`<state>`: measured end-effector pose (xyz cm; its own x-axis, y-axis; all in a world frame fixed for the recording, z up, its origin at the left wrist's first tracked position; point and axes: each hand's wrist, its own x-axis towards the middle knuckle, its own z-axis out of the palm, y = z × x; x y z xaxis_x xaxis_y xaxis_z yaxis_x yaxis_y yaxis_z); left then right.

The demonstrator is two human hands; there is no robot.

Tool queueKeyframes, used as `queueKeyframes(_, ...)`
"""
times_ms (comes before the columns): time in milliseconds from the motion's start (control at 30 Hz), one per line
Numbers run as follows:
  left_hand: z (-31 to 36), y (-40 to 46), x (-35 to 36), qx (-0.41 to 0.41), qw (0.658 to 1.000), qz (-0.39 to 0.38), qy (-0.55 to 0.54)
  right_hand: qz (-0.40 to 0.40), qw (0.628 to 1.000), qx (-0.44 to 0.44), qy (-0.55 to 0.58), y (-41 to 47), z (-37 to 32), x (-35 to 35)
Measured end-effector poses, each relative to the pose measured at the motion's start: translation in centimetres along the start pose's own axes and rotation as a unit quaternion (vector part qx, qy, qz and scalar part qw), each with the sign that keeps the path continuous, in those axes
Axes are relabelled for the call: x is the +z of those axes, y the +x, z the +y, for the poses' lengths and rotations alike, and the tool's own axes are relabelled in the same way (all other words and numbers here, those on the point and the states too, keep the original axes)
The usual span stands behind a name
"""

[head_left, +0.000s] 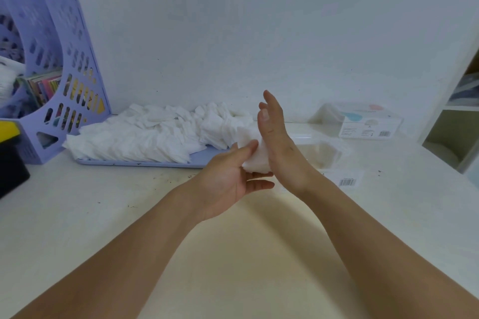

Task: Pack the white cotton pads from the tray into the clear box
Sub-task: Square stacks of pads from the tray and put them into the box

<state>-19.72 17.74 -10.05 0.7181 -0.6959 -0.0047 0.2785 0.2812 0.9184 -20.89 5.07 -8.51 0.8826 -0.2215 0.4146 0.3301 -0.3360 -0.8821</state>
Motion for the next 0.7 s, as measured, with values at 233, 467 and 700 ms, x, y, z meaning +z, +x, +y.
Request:
queueKeyframes(233, 1.2, -0.1, -1.0, 0.069, 0.993, 0.087, 0.051, -0.060, 0.998, 0.002, 0.022, -1.5, -1.7, -2.8)
queueKeyframes(467, 1.1, -0.4, 0.0, 0.083, 0.976, 0.144, -0.141, -0.175, 0.982, 0.071, -0.019, -2.7, -1.8, -0.9)
queueKeyframes(700, 1.2, -0.1, -0.4, 0.071, 0.973, 0.160, -0.152, -0.138, 0.989, 0.048, 0.005, -2.7, -2.2, -1.1)
